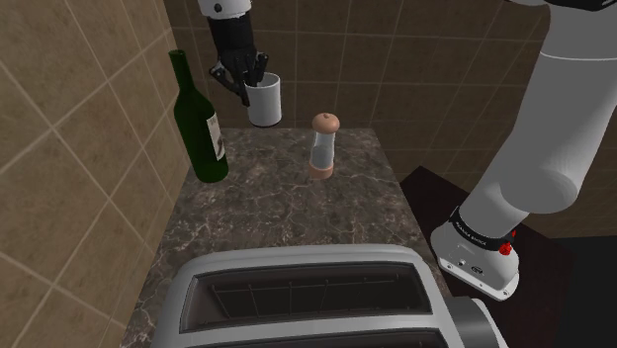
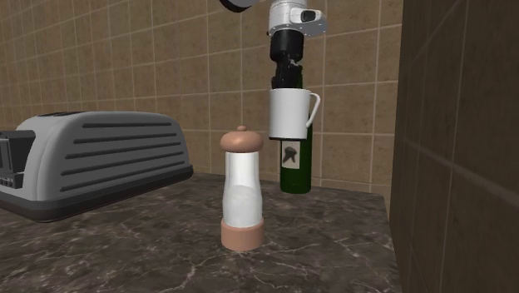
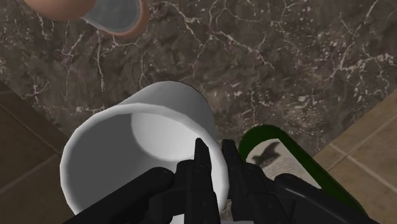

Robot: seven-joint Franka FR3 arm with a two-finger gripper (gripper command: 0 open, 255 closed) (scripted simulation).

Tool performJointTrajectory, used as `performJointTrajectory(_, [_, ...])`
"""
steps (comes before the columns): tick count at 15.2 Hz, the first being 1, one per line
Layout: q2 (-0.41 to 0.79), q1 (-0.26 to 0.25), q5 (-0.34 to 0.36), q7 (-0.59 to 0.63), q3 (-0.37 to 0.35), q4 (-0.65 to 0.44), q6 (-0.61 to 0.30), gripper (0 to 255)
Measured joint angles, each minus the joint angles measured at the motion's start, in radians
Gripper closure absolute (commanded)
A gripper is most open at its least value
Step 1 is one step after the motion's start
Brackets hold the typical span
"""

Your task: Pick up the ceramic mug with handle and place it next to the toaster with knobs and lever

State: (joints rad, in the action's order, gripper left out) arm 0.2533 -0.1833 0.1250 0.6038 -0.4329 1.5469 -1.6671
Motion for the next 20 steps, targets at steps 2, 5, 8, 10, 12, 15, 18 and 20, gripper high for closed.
performJointTrajectory(2, [0.002, -0.004, 0.000, 0.001, -0.002, -0.033, 0.031, 255])
performJointTrajectory(5, [-0.002, -0.005, -0.001, 0.000, -0.003, -0.064, 0.066, 255])
performJointTrajectory(8, [0.008, -0.011, 0.002, 0.000, -0.004, -0.122, 0.115, 255])
performJointTrajectory(10, [0.014, -0.013, 0.004, -0.002, -0.004, -0.158, 0.145, 255])
performJointTrajectory(12, [0.020, -0.017, 0.007, -0.002, -0.005, -0.191, 0.172, 255])
performJointTrajectory(15, [0.034, -0.026, 0.013, 0.001, -0.006, -0.252, 0.220, 255])
performJointTrajectory(18, [0.045, -0.033, 0.018, 0.001, -0.007, -0.304, 0.262, 255])
performJointTrajectory(20, [0.066, -0.044, 0.027, 0.005, -0.008, -0.362, 0.300, 255])
